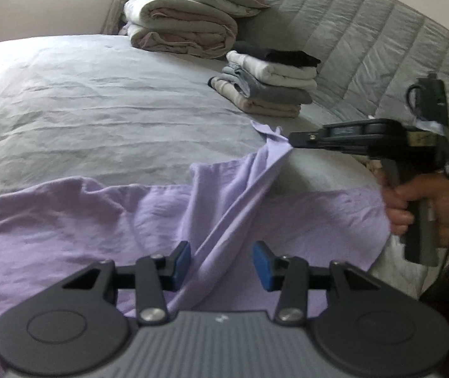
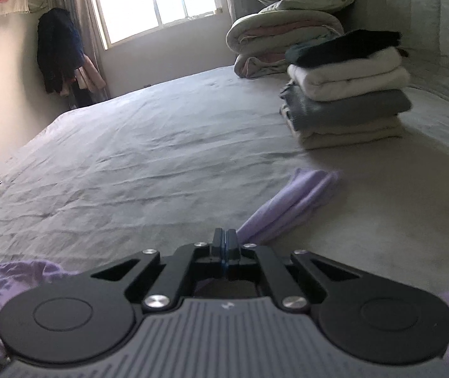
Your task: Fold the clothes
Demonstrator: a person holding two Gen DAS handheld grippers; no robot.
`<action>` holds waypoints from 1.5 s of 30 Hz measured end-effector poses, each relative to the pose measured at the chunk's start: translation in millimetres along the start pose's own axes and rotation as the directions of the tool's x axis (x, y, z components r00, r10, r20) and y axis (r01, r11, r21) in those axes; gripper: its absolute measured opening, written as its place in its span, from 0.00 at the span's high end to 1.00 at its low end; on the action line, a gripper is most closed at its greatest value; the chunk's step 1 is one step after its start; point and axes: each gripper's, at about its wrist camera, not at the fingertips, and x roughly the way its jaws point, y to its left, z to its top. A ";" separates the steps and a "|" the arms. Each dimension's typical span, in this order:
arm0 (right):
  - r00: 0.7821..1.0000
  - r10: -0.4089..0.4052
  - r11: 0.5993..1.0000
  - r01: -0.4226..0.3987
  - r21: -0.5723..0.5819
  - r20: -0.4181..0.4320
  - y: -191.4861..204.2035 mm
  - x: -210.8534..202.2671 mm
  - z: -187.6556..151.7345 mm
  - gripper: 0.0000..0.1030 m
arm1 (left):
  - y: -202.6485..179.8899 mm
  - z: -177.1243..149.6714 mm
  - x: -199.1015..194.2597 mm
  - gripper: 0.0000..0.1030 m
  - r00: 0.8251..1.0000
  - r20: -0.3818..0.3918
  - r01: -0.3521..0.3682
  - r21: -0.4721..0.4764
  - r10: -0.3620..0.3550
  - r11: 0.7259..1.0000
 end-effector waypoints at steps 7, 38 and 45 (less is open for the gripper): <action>0.994 -0.026 1.000 0.027 0.005 -0.105 -21.4 -12.6 -20.9 1.00 | -21.9 -2.9 13.9 0.57 0.999 -0.024 -0.019 0.098 0.022 0.995; 0.963 -0.269 0.963 0.270 -0.002 -0.030 -67.2 73.3 3.3 0.93 | -41.7 2.5 52.5 0.81 0.999 0.026 0.022 0.095 -0.025 0.995; 0.993 -0.109 0.938 0.119 0.324 -0.050 -113.5 60.9 6.8 0.98 | -43.2 4.0 50.4 0.94 0.999 0.014 0.030 0.105 -0.031 0.994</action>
